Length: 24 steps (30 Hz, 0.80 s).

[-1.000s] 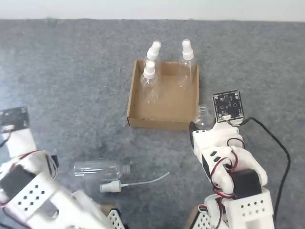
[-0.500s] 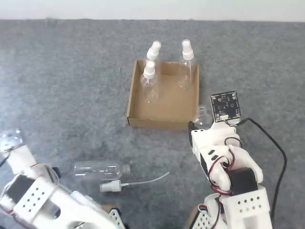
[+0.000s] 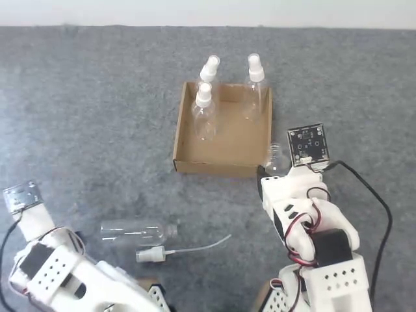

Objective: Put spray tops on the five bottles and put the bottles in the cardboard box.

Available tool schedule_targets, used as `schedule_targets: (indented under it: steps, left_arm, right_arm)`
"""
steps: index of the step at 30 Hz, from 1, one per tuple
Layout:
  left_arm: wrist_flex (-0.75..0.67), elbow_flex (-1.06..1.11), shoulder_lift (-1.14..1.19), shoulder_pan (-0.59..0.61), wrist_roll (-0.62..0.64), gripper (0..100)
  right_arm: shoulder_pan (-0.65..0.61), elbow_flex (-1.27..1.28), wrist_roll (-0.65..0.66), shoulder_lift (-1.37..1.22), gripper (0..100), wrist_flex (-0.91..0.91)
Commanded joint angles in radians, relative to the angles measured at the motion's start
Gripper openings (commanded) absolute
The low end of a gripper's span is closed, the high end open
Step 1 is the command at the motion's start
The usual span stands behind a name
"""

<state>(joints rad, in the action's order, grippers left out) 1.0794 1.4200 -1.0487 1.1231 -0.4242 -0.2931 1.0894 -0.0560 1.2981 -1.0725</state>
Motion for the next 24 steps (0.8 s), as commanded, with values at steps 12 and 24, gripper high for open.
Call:
schedule_targets:
  steps: [12, 24]
  left_arm:
    - [-0.075, 0.031, 0.006, -0.089, 0.014, 13]
    - [-0.106, 0.03, 0.005, -0.153, 0.014, 2]
  right_arm:
    - [0.012, -0.012, -0.011, 0.016, 0.7, 0.021]
    - [0.012, -0.011, -0.011, 0.016, 0.7, 0.021]
